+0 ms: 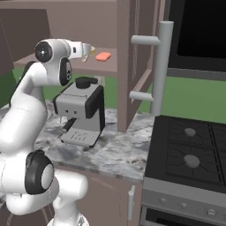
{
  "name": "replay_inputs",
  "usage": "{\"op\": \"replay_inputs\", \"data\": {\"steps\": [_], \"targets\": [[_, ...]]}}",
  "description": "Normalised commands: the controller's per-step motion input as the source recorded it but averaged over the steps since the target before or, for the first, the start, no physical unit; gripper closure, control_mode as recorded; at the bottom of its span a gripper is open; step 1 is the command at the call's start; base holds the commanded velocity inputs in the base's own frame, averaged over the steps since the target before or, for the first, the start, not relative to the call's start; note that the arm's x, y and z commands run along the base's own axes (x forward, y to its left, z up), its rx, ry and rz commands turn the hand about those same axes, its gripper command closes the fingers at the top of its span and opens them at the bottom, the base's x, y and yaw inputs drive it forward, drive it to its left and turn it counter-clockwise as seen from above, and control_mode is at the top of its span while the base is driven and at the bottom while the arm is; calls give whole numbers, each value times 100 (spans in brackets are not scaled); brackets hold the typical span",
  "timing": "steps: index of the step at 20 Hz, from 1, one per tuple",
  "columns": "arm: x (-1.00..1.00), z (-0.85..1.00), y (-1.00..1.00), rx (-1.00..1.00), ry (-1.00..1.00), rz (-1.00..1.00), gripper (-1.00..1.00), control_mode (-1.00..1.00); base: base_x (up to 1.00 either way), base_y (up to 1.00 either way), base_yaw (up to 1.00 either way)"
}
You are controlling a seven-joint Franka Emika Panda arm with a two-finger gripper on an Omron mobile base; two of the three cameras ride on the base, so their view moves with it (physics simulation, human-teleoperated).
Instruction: Pick up the dish brush and bar soap from the sink, and place them back in the cabinet, and close the cabinet doors.
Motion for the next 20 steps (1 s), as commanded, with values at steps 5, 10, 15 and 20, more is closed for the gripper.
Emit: {"op": "replay_inputs", "data": {"steps": [5,10,15,20], "targets": [[-64,14,21,0,-2,0,-100,-100,0,0,0],[-78,1,20,0,-6,0,-100,-100,0,0,0],[-84,0,23,0,-15,0,-100,-100,0,0,0],[-84,8,17,0,-11,0,-100,-100,0,0,0]]}}
